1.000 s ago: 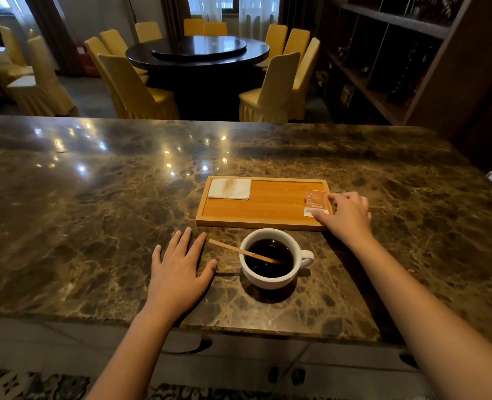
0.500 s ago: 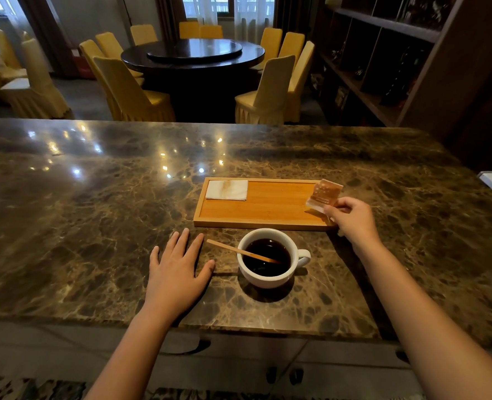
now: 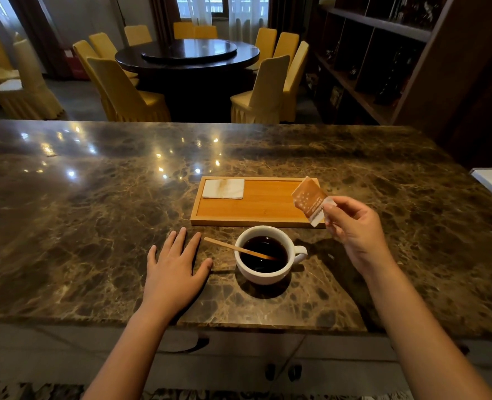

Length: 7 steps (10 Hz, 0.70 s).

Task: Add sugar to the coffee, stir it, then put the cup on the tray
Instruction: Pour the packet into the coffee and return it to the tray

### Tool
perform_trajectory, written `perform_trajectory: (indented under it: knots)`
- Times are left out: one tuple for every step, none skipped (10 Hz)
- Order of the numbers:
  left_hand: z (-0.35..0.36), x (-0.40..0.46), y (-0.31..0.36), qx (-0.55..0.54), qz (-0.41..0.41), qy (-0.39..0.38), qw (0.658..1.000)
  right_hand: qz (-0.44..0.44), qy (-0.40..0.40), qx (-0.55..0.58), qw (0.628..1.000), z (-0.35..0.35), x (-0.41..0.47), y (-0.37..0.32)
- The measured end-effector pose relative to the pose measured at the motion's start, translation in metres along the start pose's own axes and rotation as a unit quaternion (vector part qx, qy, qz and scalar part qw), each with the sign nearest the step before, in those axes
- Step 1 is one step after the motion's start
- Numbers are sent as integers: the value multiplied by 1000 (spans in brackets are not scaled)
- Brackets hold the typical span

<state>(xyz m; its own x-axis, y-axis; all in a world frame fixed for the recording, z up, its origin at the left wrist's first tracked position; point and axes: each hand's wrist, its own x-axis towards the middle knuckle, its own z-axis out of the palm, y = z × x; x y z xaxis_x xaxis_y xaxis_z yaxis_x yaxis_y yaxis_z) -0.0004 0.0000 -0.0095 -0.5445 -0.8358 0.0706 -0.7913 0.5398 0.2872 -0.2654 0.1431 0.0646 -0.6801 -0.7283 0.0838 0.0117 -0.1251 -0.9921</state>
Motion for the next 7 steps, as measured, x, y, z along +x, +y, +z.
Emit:
perform_trajectory:
  knots:
    - [0,0,0,-1,1,0,1000,-63,-25,-87,994,5,-4,-12]
    - [0,0,0,-1,2,2,1000,-138,-63,-210,966,13,-9,-27]
    - [0,0,0,-1,2,4,1000,-178,-86,-281,939,18,-12,-33]
    - [0,0,0,0,2,4,1000,-236,-113,-350,899,23,-15,-36]
    - [0,0,0,1,2,4,1000,-251,-120,-366,888,25,-15,-35]
    - [0,0,0,1,2,4,1000,-257,-127,-379,880,26,-14,-34]
    - [1,0,0,2,2,2,1000,-252,-127,-372,884,26,-13,-33]
